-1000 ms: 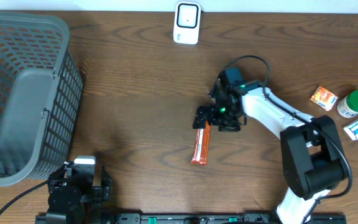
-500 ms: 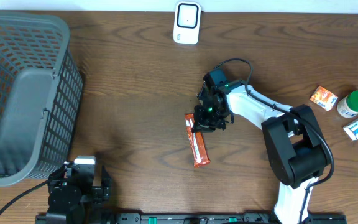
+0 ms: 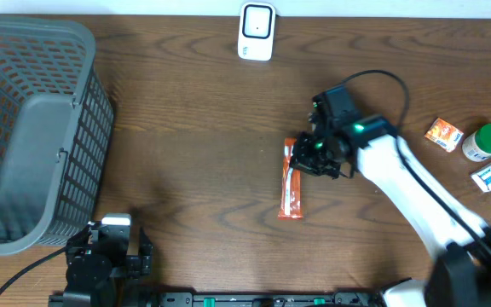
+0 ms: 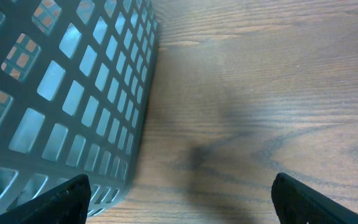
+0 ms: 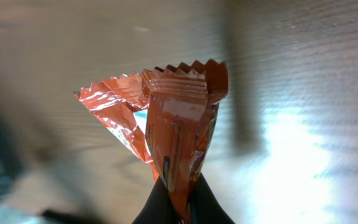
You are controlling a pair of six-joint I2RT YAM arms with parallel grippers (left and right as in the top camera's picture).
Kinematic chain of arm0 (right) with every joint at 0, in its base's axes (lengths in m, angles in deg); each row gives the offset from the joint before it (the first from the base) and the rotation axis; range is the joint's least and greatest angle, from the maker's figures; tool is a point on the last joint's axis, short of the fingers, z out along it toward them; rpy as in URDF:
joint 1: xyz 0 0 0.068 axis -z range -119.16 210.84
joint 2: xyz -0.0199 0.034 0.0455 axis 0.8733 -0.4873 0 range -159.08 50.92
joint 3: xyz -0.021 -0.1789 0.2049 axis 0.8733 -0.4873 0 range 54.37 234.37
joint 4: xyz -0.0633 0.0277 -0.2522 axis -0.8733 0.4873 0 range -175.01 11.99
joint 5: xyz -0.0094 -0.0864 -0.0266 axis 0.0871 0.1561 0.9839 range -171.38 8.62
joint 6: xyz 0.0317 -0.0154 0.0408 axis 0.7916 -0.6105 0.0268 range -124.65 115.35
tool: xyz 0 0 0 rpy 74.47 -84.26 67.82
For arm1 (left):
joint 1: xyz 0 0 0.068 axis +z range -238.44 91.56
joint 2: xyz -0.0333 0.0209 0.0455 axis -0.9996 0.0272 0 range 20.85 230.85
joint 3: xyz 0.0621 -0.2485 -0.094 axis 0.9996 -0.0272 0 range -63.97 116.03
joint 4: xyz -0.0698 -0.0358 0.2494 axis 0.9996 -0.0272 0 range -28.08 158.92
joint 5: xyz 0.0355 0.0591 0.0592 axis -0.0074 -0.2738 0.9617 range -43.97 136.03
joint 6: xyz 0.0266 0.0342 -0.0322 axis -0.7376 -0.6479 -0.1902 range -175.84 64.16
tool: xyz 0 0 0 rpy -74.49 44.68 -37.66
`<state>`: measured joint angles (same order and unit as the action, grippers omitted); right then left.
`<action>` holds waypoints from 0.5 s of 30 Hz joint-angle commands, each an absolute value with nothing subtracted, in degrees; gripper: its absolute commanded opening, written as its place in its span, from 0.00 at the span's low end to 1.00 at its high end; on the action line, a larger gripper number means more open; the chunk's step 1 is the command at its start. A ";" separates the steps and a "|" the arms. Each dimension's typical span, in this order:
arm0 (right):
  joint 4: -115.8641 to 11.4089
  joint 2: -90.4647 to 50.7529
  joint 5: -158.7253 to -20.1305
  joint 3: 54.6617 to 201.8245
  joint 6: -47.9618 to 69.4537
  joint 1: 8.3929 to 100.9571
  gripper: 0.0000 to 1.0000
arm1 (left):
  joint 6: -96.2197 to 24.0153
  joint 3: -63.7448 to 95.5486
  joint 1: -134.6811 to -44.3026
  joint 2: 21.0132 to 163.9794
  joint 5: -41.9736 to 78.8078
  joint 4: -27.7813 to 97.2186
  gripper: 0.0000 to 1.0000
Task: Scan the item barcode
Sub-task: 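Lift the red bar and carry it up to the scanner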
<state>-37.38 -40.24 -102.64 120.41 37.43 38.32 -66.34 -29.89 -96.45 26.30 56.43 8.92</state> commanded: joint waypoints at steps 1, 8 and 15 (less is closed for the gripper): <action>-36.00 -34.49 -105.68 120.74 53.63 38.29 0.01 | -66.45 -29.95 -96.23 26.06 56.10 8.92 0.92; -41.20 -27.91 -111.69 120.74 59.16 38.27 0.01 | -66.45 -29.95 -96.23 26.06 56.10 8.92 0.92; -41.70 -24.98 -116.76 120.74 57.83 38.40 0.01 | -66.45 -29.95 -96.23 26.06 56.10 8.92 0.92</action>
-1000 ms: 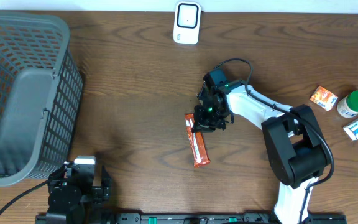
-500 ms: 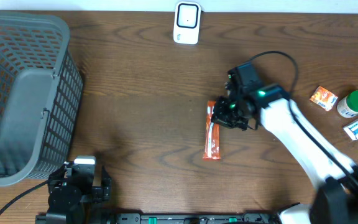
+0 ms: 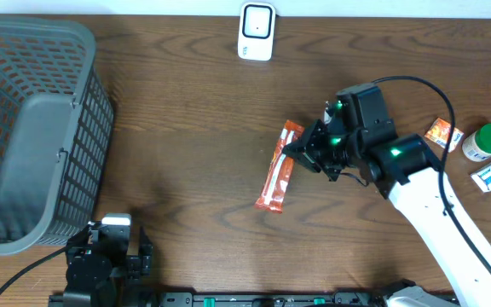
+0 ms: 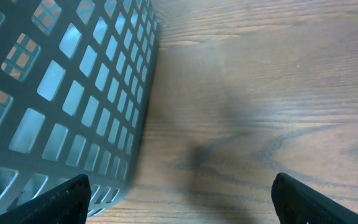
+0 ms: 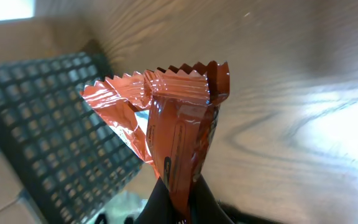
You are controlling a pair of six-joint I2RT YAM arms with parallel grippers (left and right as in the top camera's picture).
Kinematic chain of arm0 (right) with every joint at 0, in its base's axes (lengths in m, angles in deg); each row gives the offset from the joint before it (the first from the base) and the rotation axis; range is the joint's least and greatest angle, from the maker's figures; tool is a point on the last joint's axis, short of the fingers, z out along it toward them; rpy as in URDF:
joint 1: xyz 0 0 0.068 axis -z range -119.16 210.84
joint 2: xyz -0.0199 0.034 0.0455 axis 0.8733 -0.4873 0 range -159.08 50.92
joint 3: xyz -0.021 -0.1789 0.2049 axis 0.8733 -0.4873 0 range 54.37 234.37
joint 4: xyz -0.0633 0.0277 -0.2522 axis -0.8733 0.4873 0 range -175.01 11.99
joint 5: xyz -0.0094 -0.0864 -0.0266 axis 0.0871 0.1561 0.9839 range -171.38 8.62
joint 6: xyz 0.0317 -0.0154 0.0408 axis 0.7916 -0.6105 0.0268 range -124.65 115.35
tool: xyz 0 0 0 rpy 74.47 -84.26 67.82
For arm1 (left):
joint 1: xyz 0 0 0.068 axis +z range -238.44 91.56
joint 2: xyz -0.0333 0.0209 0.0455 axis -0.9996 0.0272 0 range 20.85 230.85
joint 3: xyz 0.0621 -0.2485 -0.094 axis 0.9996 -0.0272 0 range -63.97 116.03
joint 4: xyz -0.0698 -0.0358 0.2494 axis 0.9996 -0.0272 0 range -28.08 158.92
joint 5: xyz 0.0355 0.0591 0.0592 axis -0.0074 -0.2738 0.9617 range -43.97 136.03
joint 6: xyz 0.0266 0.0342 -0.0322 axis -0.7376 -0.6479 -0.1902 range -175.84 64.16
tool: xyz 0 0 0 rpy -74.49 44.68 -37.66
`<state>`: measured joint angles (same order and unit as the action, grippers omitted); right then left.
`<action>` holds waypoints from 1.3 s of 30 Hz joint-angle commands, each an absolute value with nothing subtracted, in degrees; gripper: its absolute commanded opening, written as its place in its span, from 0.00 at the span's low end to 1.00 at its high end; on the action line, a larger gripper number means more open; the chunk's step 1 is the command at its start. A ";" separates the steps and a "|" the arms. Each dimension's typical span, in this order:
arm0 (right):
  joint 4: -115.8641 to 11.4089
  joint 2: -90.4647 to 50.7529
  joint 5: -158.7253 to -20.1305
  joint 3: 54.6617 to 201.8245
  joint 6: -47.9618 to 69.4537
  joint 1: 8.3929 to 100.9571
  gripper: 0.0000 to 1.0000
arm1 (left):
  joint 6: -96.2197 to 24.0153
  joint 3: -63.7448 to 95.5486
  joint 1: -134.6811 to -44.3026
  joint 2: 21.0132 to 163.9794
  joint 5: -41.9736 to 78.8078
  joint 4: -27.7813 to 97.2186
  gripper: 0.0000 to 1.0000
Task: Scan the item barcode
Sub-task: 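Lift the red bar and carry it up to the scanner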
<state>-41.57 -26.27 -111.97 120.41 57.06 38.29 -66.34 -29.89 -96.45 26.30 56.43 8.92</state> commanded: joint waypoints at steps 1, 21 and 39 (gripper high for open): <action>-41.53 -24.94 -117.13 120.74 57.76 38.40 0.01 | -66.45 -29.95 -96.23 26.06 56.10 8.92 0.92; -75.73 -33.00 -86.40 120.65 14.68 37.53 0.01 | -66.45 -29.95 -96.23 26.06 56.10 8.92 0.92; -106.66 -71.49 -75.21 150.79 -11.59 37.35 0.01 | -66.45 -29.95 -96.23 26.06 56.10 8.92 0.92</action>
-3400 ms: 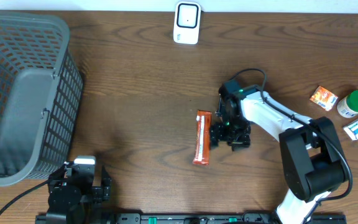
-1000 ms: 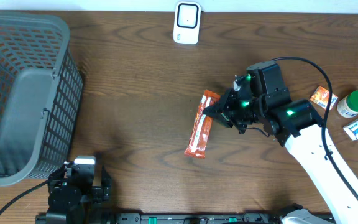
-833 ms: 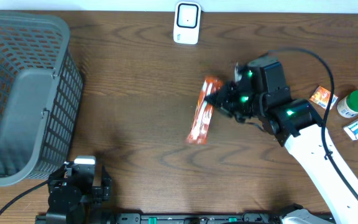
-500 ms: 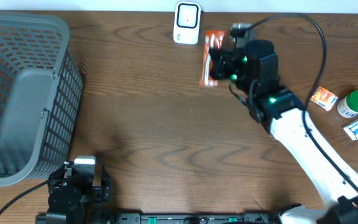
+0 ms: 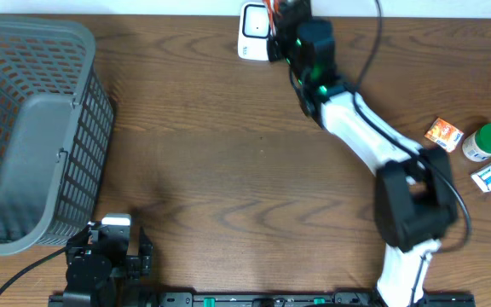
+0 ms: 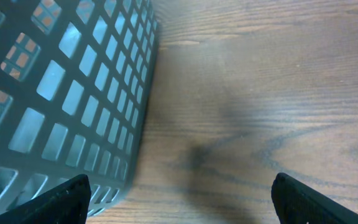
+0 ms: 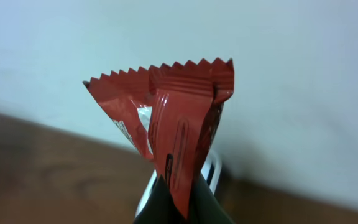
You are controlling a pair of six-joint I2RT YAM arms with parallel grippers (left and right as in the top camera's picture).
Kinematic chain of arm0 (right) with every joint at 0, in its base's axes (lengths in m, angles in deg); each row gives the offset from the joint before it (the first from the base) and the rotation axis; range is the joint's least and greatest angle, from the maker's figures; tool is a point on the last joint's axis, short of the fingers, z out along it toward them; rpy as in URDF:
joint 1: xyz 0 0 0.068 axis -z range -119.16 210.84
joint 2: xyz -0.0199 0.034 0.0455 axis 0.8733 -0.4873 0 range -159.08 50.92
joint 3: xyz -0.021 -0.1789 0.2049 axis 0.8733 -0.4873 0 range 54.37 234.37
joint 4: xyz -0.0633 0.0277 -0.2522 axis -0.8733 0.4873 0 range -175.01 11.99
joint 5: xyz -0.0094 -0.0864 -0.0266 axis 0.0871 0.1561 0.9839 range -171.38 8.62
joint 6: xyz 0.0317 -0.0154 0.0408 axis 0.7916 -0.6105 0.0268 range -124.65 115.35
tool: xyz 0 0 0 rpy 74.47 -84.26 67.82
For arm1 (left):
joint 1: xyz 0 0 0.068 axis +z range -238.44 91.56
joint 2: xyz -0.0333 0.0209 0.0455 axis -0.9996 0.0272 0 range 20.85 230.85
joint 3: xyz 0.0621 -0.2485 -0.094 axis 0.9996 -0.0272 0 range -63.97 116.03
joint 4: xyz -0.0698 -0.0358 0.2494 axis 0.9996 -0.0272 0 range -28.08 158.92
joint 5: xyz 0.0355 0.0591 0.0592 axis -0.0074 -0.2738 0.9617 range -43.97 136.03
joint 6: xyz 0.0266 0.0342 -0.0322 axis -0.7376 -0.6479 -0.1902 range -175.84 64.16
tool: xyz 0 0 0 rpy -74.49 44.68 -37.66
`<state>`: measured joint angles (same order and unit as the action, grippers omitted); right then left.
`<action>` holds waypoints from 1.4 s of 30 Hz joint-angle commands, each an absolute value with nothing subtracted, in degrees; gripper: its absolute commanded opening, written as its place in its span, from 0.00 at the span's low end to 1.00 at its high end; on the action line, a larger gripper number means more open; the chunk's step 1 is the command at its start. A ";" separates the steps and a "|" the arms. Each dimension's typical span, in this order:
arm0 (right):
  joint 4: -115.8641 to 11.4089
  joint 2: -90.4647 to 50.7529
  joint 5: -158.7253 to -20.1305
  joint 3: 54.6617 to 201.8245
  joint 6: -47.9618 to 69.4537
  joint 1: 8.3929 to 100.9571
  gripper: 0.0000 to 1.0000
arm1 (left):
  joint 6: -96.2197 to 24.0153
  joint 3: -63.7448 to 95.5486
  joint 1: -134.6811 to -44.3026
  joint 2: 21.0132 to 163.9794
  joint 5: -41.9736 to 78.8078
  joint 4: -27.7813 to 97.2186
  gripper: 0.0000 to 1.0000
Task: Scan the item barcode
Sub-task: 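Lift the red bar and carry it up to the scanner, then carry the bar right and set it beside the orange packet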
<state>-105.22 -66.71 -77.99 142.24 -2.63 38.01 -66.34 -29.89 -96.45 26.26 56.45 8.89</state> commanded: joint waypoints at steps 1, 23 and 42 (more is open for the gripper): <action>-106.97 -73.66 -75.21 153.76 -13.30 37.27 0.01 | -66.45 -29.95 -96.23 26.06 56.10 8.92 0.92; -130.86 -102.97 -62.84 168.54 -51.31 30.21 0.01 | -66.45 -29.95 -96.23 26.06 56.10 8.92 0.92; -105.96 -78.16 -31.39 168.54 -64.14 31.65 0.01 | -66.45 -29.95 -96.23 26.06 56.10 8.92 0.92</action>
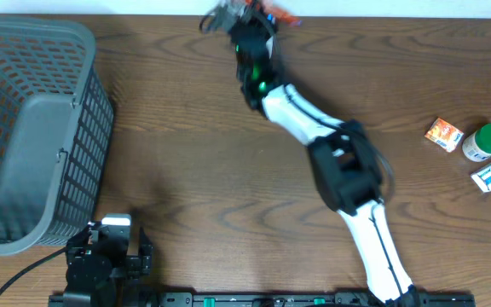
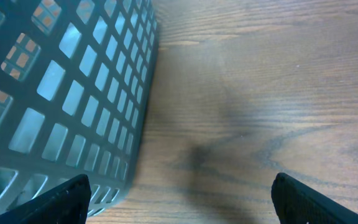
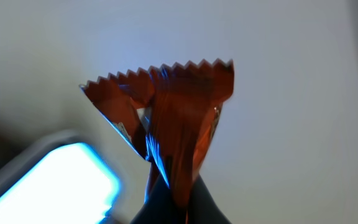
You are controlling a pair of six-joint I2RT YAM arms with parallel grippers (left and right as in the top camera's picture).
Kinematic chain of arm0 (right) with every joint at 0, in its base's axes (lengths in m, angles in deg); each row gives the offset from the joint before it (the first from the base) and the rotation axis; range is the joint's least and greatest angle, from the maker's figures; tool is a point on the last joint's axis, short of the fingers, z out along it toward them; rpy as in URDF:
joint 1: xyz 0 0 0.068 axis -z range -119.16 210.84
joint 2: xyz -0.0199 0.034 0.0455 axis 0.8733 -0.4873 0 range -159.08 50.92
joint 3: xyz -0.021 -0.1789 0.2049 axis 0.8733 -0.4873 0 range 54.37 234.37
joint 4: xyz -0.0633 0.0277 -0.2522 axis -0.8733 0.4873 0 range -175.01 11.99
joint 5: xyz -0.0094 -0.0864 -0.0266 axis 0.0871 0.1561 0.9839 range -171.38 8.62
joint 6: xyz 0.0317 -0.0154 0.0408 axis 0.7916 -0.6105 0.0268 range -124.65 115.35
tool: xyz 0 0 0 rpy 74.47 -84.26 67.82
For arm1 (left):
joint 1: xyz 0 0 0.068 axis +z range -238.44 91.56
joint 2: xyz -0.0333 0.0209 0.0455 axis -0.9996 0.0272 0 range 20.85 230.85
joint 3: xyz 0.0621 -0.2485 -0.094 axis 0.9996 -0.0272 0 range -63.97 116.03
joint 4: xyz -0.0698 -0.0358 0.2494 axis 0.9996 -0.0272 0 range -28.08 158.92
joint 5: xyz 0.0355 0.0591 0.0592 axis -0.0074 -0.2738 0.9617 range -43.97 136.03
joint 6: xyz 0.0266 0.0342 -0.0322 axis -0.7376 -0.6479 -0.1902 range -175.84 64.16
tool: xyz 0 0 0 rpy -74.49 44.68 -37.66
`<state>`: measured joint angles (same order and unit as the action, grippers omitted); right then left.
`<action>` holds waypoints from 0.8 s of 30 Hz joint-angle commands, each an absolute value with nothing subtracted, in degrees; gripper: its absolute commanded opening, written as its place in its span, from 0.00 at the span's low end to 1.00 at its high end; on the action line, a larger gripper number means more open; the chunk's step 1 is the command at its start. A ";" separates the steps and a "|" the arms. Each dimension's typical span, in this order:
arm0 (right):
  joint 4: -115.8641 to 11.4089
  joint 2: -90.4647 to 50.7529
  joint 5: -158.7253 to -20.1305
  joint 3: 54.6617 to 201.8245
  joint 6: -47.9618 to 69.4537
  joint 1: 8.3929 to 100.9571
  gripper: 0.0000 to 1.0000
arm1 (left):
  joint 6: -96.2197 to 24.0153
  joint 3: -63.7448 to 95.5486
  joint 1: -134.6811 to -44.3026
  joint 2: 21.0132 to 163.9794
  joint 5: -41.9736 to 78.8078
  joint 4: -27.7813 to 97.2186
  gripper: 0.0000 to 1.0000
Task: Scan the item barcode
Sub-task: 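Carry the bar right and set it beside the orange packet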
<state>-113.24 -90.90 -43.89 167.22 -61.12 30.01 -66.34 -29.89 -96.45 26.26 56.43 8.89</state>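
Note:
My right gripper (image 3: pixel 174 194) is shut on the lower end of an orange-red snack wrapper (image 3: pixel 178 112) with zigzag-cut ends, held upright. A bright blue-white lit panel (image 3: pixel 48 180), the scanner's face, glows blurred at the lower left, close beside the wrapper. In the overhead view the right gripper (image 1: pixel 250 24) reaches to the table's far edge, with a bit of the wrapper (image 1: pixel 281 17) showing past it. The arm covers the scanner there. My left gripper (image 2: pixel 182 202) rests open over bare wood at the near left.
A grey mesh basket (image 1: pixel 32 128) fills the left side, and its wall (image 2: pixel 61 93) stands close to the left gripper. At the right edge lie a small orange box (image 1: pixel 443 134), a green-capped bottle (image 1: pixel 487 141) and a white box.
The right gripper has shifted left along the far edge and now covers the scanner in the overhead view. A blue-white glow now shows beside the wrapper. The left arm is unchanged.
The right gripper held the wrapper low over mid-table. Then the wrapper was clear of the table, slanted. Later it was at the far edge beside the white scanner. Now it is in front of the lit scanner. The left arm stayed parked throughout.

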 commanded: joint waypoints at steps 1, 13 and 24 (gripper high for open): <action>-101.81 -76.52 -30.14 168.54 -64.11 32.17 0.01 | -66.45 -29.95 -96.23 26.06 56.10 8.92 0.92; -45.59 -68.06 -28.13 168.47 -31.22 55.95 0.01 | -66.45 -29.95 -96.23 26.06 56.10 8.92 0.92; -26.45 -68.06 -53.33 167.09 -11.15 75.67 0.01 | -66.45 -29.95 -96.23 26.06 56.10 8.92 0.92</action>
<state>-27.80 -68.72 -47.30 167.68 -20.03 74.88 -66.34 -29.89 -96.45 26.26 56.43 8.92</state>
